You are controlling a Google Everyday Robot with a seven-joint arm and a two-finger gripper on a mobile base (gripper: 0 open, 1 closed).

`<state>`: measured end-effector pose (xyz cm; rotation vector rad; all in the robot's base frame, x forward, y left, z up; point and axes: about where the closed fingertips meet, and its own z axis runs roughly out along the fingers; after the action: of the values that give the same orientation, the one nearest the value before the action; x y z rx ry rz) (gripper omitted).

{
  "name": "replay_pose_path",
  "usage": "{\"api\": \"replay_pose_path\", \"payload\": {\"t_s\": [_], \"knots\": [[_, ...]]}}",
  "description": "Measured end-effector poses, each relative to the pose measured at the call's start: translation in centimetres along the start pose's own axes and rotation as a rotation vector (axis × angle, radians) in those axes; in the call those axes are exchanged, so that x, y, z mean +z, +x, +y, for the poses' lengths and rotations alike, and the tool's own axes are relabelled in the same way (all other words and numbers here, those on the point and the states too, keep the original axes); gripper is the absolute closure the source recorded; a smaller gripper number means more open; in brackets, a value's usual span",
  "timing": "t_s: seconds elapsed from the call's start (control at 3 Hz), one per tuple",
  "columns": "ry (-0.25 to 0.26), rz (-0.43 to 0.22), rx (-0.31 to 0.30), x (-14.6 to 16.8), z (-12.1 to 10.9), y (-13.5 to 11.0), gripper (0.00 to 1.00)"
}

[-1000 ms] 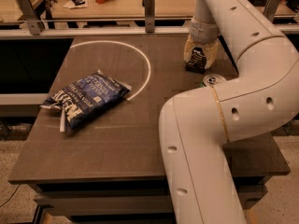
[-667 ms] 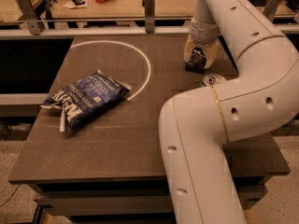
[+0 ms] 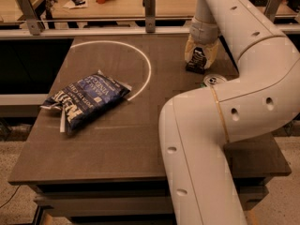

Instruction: Move rxbar chocolate near blue chip bag

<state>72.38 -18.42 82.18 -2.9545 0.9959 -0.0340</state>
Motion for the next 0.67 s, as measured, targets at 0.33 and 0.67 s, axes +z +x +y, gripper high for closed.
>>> {"api": "replay_pose_path", "payload": {"t_s": [0.33, 0.67], "knots": [[0.000, 0.000, 0.000, -0.05, 0.03, -0.01, 0.61], [0.000, 0.000, 0.001, -0.11, 0.06, -0.02, 0.62]]}}
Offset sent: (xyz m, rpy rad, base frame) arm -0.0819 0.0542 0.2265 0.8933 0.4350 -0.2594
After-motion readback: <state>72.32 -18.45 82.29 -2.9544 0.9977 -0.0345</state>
